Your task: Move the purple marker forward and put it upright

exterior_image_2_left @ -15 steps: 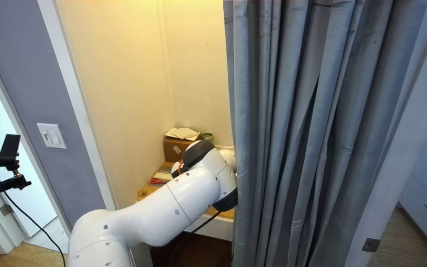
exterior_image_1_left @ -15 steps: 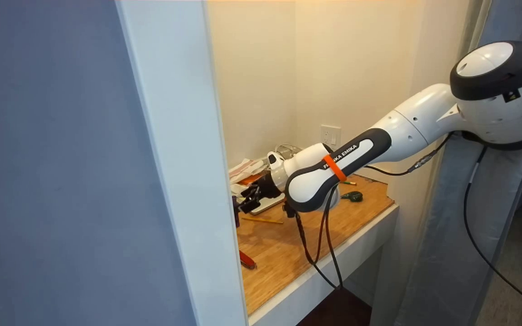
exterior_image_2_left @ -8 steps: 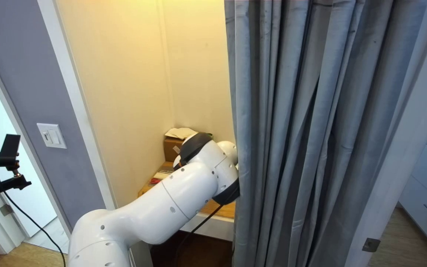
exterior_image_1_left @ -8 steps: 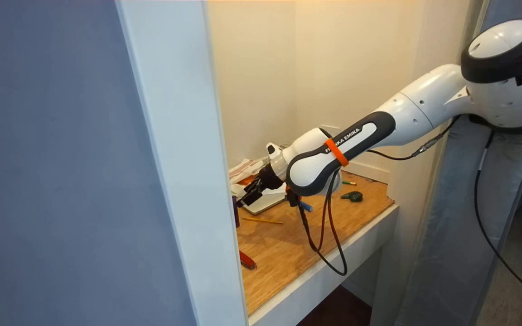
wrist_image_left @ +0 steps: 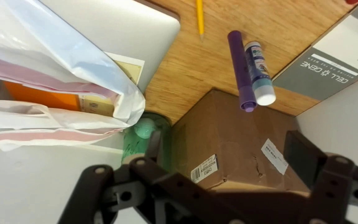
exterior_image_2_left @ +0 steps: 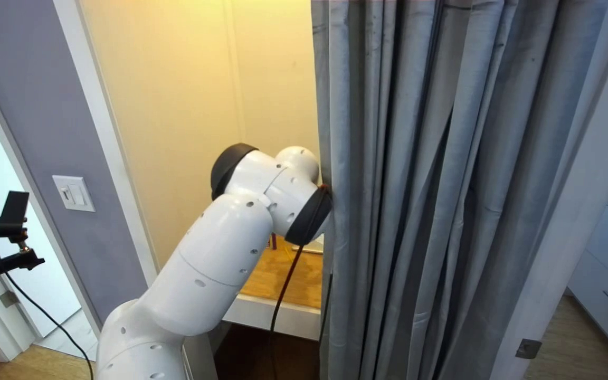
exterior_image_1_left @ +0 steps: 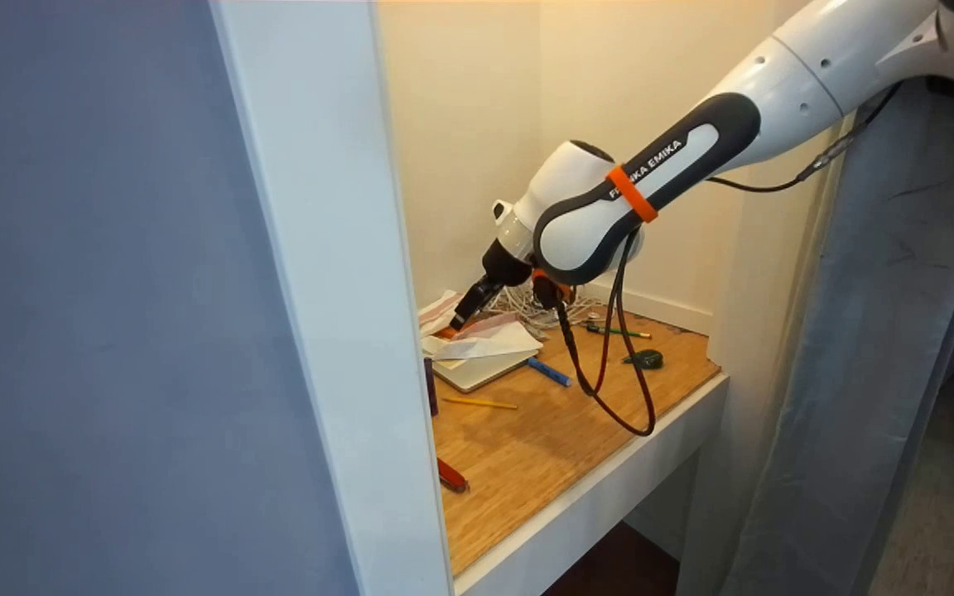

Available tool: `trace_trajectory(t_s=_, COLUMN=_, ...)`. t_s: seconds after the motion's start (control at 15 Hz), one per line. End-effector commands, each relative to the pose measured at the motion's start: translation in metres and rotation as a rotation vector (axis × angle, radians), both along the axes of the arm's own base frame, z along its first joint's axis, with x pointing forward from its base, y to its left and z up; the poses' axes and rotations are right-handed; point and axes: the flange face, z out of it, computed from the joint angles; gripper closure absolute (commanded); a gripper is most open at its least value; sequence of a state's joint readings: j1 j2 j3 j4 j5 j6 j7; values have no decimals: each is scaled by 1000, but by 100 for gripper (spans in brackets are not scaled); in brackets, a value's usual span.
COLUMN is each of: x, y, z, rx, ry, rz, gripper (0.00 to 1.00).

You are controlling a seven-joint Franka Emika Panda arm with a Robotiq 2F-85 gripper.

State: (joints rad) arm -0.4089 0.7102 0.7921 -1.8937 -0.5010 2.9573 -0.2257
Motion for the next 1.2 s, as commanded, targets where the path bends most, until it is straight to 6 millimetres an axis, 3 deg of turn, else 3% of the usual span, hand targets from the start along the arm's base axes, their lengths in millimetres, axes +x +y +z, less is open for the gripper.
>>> trace_trajectory(t_s=0.0, x=-31, y=-5, z=33, rx=-115, ry=76, rz=-140, gripper=0)
trace_trajectory(t_s=0.27, x=-49, y=-14, z=59, rx=-187, ry=156, rz=-274, gripper=0)
trace_trajectory(t_s=0.6, x=-67, y=-22, z=67, rx=-331, ry=263, rz=-401, gripper=0)
trace_trajectory(t_s=0.73, x=-58, y=-20, z=64, rx=-319, ry=250, rz=-370, gripper=0)
trace_trajectory(t_s=1.13, x=-57, y=-21, z=64, rx=-331, ry=250, rz=-374, gripper=0)
